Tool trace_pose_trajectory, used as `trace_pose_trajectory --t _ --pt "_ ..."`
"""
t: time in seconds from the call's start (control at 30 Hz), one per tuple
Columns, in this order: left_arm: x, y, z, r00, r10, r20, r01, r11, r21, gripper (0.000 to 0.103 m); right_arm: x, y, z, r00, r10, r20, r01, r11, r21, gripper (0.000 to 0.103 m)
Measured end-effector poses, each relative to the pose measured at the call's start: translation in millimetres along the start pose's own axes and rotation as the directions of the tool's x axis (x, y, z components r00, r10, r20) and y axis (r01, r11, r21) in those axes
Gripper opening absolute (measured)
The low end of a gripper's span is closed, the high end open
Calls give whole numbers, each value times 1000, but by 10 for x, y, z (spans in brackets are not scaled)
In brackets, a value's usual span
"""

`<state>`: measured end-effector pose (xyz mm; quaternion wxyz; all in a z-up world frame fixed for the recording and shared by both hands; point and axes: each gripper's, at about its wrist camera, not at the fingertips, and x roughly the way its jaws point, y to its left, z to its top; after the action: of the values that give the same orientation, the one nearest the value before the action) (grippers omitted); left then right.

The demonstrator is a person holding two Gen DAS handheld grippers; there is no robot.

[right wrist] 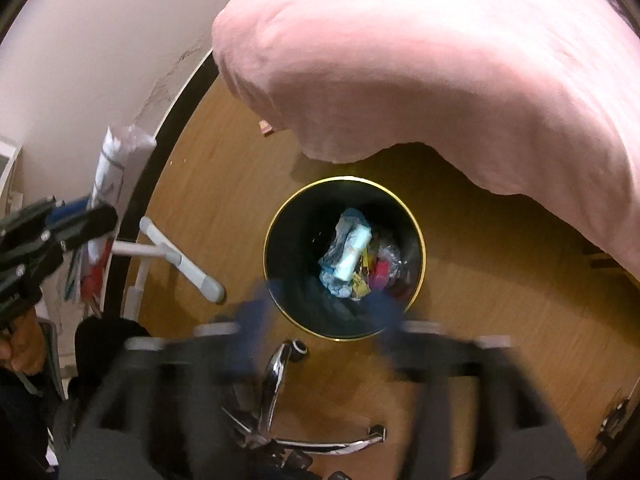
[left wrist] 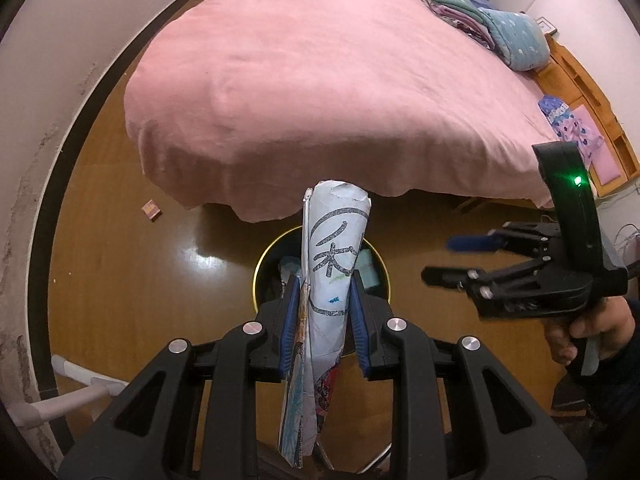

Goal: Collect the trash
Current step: 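Open both tools over the black bin to drop the paper and box, then swing both tools back toward the white tissue and blue sock on the desk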

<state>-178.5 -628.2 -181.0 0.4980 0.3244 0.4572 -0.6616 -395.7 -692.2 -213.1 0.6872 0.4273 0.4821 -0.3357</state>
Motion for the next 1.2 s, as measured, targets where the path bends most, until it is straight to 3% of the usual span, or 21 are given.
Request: trace_pose_trajectory --t 0.17,0.27,0.33,0.4,0.57,0.77,0.87,0.97,1.0,1.1,1.13,1.2 --pt "77 -118 44 999 -33 -27 34 999 28 25 -108 -90 22 1000 -2 26 1 999 43 76" --pt "126 -220 108 998 -40 -37 42 998 54 33 -209 -165 36 998 -4 58 0 997 75 76" --pt "133 -271 153 998 -42 -39 44 997 56 47 -294 -194 39 997 -7 81 0 996 90 76" --pt "99 -320 191 999 -31 -21 32 998 60 74 -371 -199 39 995 -12 98 3 996 93 76" --pt "-122 -378 237 1000 -23 22 21 999 46 80 -591 -73 58 989 -23 145 13 997 74 77" --pt "-954 -301 -16 985 79 151 -85 996 32 89 -912 511 116 976 2 217 7 999 -43 80" --pt "-1455 -221 -238 969 136 206 -138 990 -8 92 -1099 1099 145 963 53 264 -8 986 -168 82" --pt "-2081 -54 -581 933 232 275 -217 972 -87 94 -1217 1801 151 951 123 285 -30 950 -309 85" --pt "-2373 57 -792 913 272 304 -240 961 -140 95 -1235 2028 139 948 151 282 -43 934 -353 85" --pt "-2946 352 -1314 861 384 335 -304 914 -268 96 -1222 2883 38 940 239 244 -83 853 -516 85" --pt "-3147 486 -1552 832 447 328 -344 880 -327 96 -1183 3202 -22 939 267 218 -101 817 -568 85" --pt "-3539 784 -2136 759 587 283 -433 779 -454 96 -1081 3780 -170 938 310 154 -141 749 -648 85"
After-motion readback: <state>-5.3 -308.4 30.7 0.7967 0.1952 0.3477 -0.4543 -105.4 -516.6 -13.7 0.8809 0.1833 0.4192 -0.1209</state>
